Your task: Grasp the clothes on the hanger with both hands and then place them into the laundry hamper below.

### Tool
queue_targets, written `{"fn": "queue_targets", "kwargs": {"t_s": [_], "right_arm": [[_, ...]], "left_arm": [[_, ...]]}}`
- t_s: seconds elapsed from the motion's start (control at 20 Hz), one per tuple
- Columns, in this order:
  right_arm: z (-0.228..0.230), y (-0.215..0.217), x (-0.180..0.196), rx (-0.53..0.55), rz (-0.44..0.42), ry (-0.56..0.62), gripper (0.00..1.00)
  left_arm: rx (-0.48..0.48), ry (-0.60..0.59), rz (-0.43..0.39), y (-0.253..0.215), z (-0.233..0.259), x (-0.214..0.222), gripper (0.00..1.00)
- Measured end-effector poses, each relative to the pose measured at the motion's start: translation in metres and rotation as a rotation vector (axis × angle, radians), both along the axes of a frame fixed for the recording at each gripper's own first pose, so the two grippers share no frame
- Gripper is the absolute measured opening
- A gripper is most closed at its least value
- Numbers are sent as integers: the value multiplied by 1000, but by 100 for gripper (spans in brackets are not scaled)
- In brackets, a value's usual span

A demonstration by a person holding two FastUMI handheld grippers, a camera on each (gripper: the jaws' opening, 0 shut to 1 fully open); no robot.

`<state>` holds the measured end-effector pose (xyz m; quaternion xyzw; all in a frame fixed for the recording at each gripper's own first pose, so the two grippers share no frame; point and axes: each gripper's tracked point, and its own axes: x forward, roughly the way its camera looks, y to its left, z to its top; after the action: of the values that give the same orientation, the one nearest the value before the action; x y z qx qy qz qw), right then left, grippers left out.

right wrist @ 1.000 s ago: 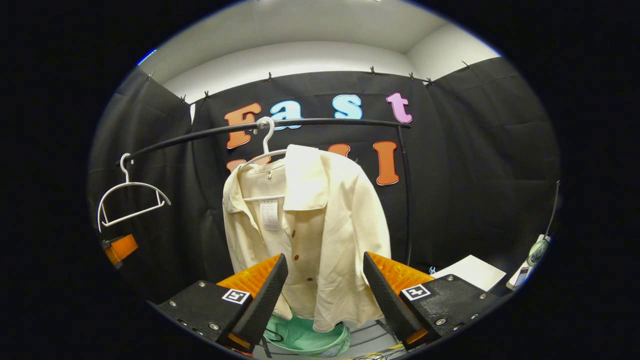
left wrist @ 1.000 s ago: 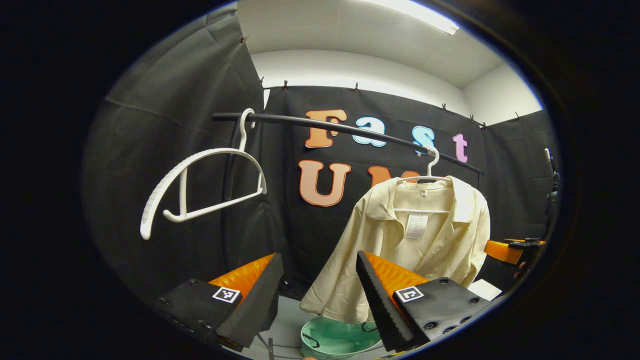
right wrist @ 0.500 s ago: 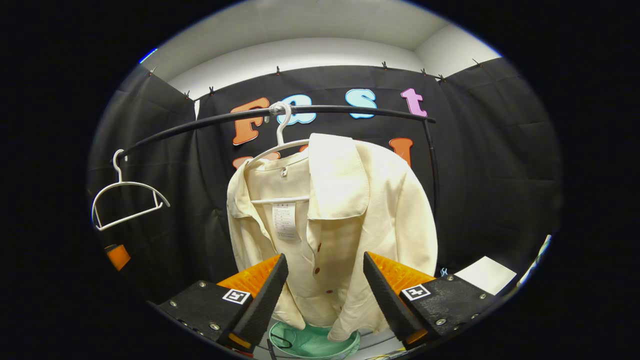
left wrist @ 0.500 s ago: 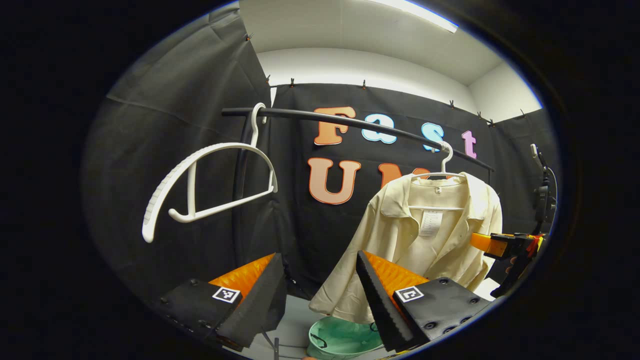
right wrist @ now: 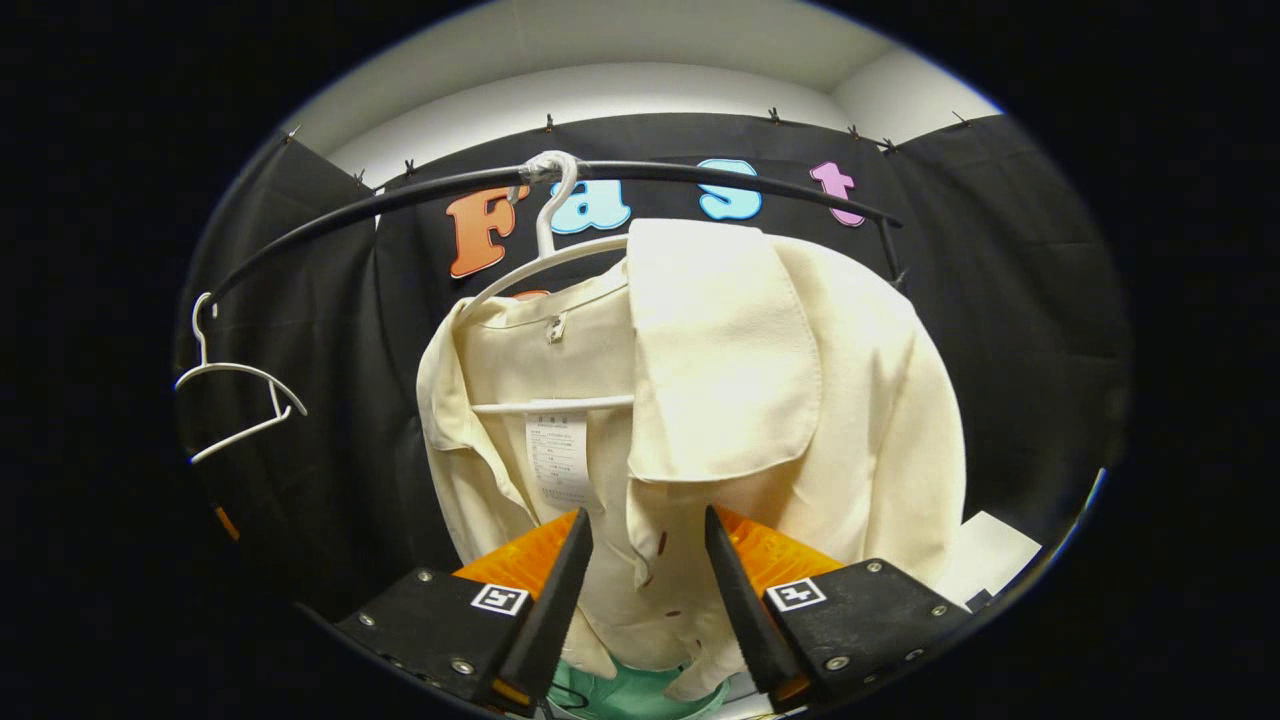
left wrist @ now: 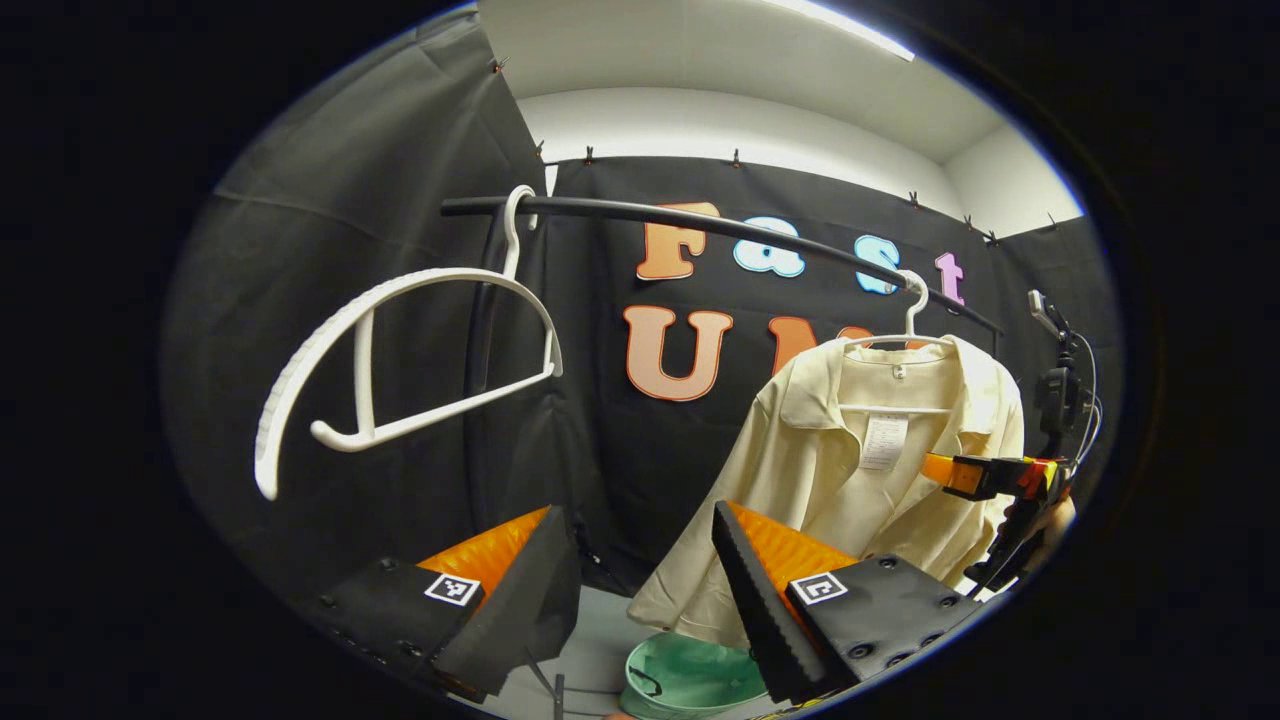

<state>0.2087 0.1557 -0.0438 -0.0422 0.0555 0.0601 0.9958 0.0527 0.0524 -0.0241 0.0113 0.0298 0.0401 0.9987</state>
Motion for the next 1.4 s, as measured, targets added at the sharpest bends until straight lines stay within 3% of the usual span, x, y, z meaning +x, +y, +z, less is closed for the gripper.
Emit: {"fn": "queue_targets", "kwargs": {"t_s": [0.15,0.2,0.25,0.3,0.4,0.45,0.5,0.7,0.8,0.85,0.9,1.15,1.2,1.25,1.4], "right_arm": [[-2,2,15,-2,3,1,55],[-3,3,18,0,11,4,44],[-5,3,19,1,16,12,43],[-5,4,20,1,26,22,24],[-6,1,14,5,58,41,13],[-4,-2,8,7,74,44,12],[-4,-5,4,6,89,46,7],[3,-23,-8,33,123,63,3],[9,-32,-16,54,141,67,2],[13,-37,-18,56,144,65,2],[17,-44,-20,53,144,61,3],[35,-70,-28,59,148,38,2],[38,-73,-30,59,150,33,2],[41,-76,-33,58,153,28,2],[49,-81,-38,48,164,12,2]], "left_arm": [[-2,0,4,-8,0,7,96],[-3,-4,4,-11,2,9,96],[-1,-9,6,-17,4,11,96],[1,-17,10,-22,4,14,96],[5,-7,4,-34,2,24,93],[4,-6,-7,-42,0,31,100],[-1,-5,-16,-52,-3,39,100],[-45,15,-93,-101,-15,65,97],[-57,24,-137,-126,-19,78,100],[-44,19,-151,-137,-19,85,100],[-26,13,-159,-148,-18,90,94],[13,-4,-219,-196,-21,128,100],[6,1,-227,-204,-24,133,100],[-6,9,-232,-209,-27,141,94],[-27,44,-214,-213,-42,162,97]]}}
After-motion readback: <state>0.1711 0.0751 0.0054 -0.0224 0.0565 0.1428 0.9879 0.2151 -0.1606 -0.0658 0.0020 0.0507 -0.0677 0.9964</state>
